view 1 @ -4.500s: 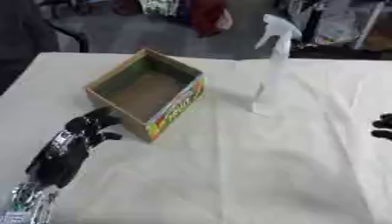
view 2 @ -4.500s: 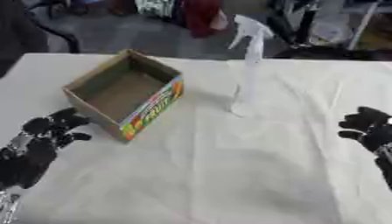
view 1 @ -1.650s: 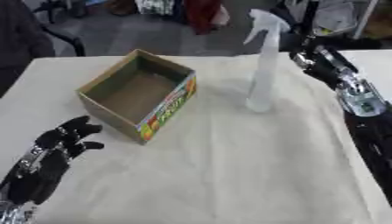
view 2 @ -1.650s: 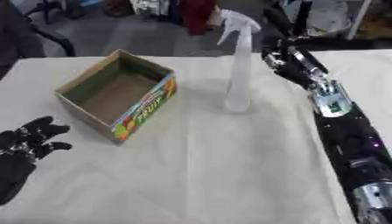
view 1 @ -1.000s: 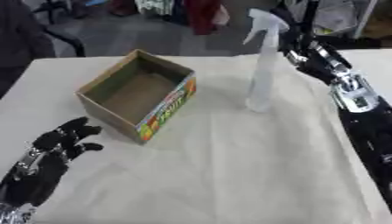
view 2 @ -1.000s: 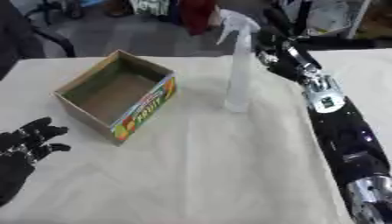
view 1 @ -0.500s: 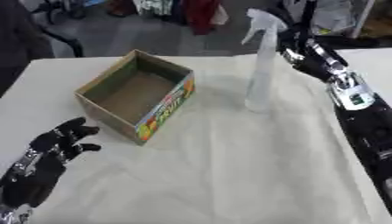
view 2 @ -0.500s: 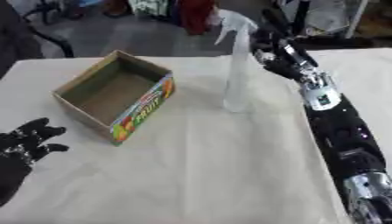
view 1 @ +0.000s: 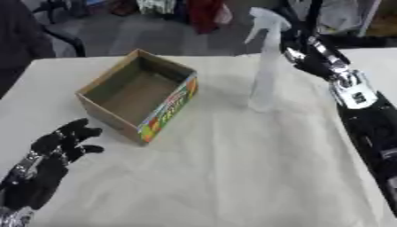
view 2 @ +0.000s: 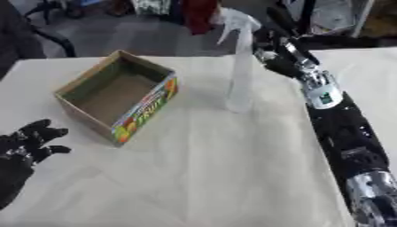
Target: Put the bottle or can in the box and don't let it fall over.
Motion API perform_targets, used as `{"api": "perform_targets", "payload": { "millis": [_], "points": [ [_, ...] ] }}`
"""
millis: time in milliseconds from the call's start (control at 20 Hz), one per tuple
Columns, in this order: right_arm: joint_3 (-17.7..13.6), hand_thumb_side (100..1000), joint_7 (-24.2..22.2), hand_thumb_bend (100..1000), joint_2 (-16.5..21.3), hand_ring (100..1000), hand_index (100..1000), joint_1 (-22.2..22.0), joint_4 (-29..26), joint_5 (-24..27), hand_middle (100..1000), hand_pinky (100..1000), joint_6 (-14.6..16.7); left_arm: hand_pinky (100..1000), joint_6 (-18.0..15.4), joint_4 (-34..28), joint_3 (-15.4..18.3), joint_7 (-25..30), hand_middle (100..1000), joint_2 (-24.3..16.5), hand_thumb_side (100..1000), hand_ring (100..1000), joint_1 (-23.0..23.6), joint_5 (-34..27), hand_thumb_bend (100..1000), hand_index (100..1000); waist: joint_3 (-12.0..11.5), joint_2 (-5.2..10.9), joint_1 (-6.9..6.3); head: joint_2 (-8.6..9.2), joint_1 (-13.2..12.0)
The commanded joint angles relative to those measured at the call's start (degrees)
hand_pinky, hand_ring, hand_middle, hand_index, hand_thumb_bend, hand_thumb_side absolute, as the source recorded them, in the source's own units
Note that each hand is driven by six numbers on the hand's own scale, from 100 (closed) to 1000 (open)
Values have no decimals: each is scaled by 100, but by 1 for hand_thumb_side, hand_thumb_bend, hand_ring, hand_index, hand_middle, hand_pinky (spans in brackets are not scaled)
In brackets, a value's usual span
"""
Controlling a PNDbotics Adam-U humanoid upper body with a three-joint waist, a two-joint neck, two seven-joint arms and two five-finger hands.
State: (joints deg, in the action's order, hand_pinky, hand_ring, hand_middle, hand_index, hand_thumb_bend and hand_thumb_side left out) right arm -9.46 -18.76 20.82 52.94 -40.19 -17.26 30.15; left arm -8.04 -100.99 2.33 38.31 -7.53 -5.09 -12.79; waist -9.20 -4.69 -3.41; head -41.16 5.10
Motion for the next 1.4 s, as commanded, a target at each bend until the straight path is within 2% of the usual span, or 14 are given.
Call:
{"api": "perform_targets", "payload": {
  "millis": [50,800,1400],
  "points": [
    [21,582,-10,100,40,925,958,163,-18,-44,877,890,21,779,-9,-79,5,30,747,-40,941,920,-83,-37,167,928,-16,51,3,41,20],
    [41,591,-118,100,8,923,958,190,-8,-5,874,891,37,779,-3,-79,8,48,747,-29,937,921,-105,-51,167,928,-49,54,11,42,42],
    [180,577,-453,100,130,920,958,172,-351,538,881,889,47,779,-18,-71,21,46,747,-40,939,922,-83,-32,166,929,5,68,6,14,30]
  ]
}}
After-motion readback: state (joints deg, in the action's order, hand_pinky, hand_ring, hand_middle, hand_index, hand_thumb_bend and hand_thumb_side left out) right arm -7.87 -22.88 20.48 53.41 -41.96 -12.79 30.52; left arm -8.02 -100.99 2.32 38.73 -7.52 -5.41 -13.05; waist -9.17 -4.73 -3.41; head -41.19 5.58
